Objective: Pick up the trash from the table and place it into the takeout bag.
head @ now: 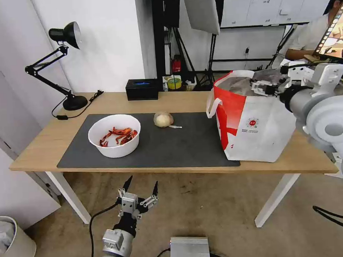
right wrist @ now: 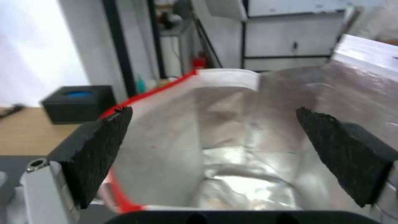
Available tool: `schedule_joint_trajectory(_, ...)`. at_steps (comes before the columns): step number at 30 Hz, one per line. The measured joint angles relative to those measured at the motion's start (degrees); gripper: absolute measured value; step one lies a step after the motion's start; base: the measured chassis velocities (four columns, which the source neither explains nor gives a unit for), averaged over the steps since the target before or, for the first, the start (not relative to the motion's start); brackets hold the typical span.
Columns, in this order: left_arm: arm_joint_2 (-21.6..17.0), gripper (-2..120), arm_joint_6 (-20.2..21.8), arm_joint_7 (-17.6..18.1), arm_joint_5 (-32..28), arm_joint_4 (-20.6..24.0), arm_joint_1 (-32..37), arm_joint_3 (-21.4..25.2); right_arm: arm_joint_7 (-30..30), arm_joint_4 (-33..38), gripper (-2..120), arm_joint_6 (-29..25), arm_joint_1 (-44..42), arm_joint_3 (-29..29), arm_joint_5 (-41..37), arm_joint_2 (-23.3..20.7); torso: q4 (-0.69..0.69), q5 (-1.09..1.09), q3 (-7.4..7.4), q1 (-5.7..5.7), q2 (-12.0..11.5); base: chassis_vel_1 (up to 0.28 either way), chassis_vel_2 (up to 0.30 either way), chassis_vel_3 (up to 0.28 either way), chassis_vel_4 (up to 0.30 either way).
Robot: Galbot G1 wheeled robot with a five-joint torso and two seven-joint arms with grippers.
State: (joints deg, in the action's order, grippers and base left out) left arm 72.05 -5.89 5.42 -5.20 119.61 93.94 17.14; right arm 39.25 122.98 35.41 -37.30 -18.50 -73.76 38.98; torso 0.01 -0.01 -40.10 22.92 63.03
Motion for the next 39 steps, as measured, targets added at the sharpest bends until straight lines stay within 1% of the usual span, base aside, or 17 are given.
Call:
schedule_joint_trajectory(1,0.00,100,0.00,0.00,0.01,-0.02,-0.04,-0.10,-1.79,0.50,100,-1.41,-1.44,-0.21,1.43,0.02,0.00,0.01,0.00,0.00,0.00,0.000,0.000,0.000,0.000)
schedule_joint_trajectory(2,0.00,100,0.00,0.00,0.01,-0.02,-0.04,-0.10,-1.79,0.50,100,-1.41,-1.44,-0.21,1.43,0.02,0.00,0.01,0.00,0.00,0.00,0.000,0.000,0.000,0.000)
schedule_joint_trajectory(4,-0.32,100,0.00,0.02,-0.01,-0.31,-0.61,-0.82,-5.21,1.85,100,-4.42,-5.41,-1.55,4.21,-0.15,0.01,0.01,0.00,0.00,0.00,0.000,0.000,0.000,0.000)
schedule_joint_trajectory(5,-0.32,100,0.00,0.02,-0.01,-0.31,-0.61,-0.82,-5.21,1.85,100,-4.42,-5.41,-1.55,4.21,-0.15,0.01,0.01,0.00,0.00,0.00,0.000,0.000,0.000,0.000)
schedule_joint_trajectory(7,-0.92,100,0.09,0.03,-0.32,-0.73,-1.55,-1.70,-8.64,3.30,100,-8.12,-9.22,-2.93,7.21,-0.60,-0.04,0.00,0.00,0.00,0.00,0.000,0.000,0.000,0.000)
schedule_joint_trajectory(8,-1.00,100,0.17,0.04,-0.40,-0.77,-1.65,-1.79,-9.94,3.66,100,-9.57,-10.19,-2.95,8.21,-0.61,-0.03,0.01,0.00,-0.01,0.00,0.000,0.000,0.000,0.000)
schedule_joint_trajectory(9,-1.00,100,0.17,0.04,-0.40,-0.77,-1.65,-1.79,-9.94,3.66,100,-9.57,-10.19,-2.95,8.21,-0.61,-0.03,0.01,0.00,-0.01,0.00,0.000,0.000,0.000,0.000)
schedule_joint_trajectory(12,-1.10,100,0.38,0.06,-0.50,-0.75,-1.74,-1.80,-13.22,4.45,100,-13.74,-12.20,-2.43,10.86,-0.07,0.00,0.00,0.00,0.00,0.00,0.000,0.000,0.000,0.000)
schedule_joint_trajectory(16,-1.21,100,0.48,0.09,-0.54,-0.71,-1.91,-1.91,-16.12,4.87,100,-17.60,-14.35,-1.99,13.83,0.52,0.00,0.00,0.00,-0.01,0.00,0.000,0.000,0.000,0.000)
schedule_joint_trajectory(21,-1.15,100,0.51,0.10,-0.55,-0.71,-1.80,-1.96,-17.86,5.10,100,-20.51,-17.09,-1.16,16.83,1.39,0.00,0.00,0.00,0.00,0.00,0.000,0.000,0.000,0.000)
schedule_joint_trajectory(27,-0.71,100,0.50,0.11,-0.41,-0.79,-1.47,-1.96,-22.79,4.14,100,-26.20,-22.45,0.67,23.31,2.91,-0.01,0.01,0.00,0.00,0.00,0.000,0.000,0.000,0.000)
schedule_joint_trajectory(29,-0.56,100,0.31,0.12,-0.28,-0.95,-1.35,-1.96,-23.49,3.47,100,-29.01,-24.09,2.04,26.26,3.69,-0.01,0.01,0.00,0.00,0.00,0.000,0.000,0.000,0.000)
schedule_joint_trajectory(30,-0.56,100,0.31,0.12,-0.28,-0.95,-1.35,-1.96,-23.49,3.47,100,-29.01,-24.09,2.04,26.26,3.69,-0.01,0.01,0.00,0.00,0.00,0.000,0.000,0.000,0.000)
schedule_joint_trajectory(32,-0.41,100,0.10,0.12,-0.20,-1.06,-1.33,-1.86,-23.51,2.25,100,-33.27,-26.01,4.11,30.78,4.91,-0.01,0.00,0.00,0.00,0.00,0.000,0.000,0.000,0.000)
schedule_joint_trajectory(33,-0.41,100,0.10,0.12,-0.20,-1.06,-1.33,-1.86,-23.51,2.25,100,-33.27,-26.01,4.11,30.78,4.91,-0.01,0.00,0.00,0.00,0.00,0.000,0.000,0.000,0.000)
schedule_joint_trajectory(35,-0.29,100,-0.03,0.12,-0.20,-1.13,-1.35,-1.74,-23.02,1.27,100,-36.84,-28.13,5.65,34.62,6.54,0.00,0.01,-0.01,0.00,0.00,0.000,0.000,0.000,0.000)
schedule_joint_trajectory(39,-0.29,100,-0.09,0.12,-0.24,-1.23,-1.45,-1.64,-22.24,0.38,100,-39.82,-30.64,6.70,38.13,8.63,-0.01,0.01,-0.01,0.00,0.00,0.000,0.000,0.000,0.000)
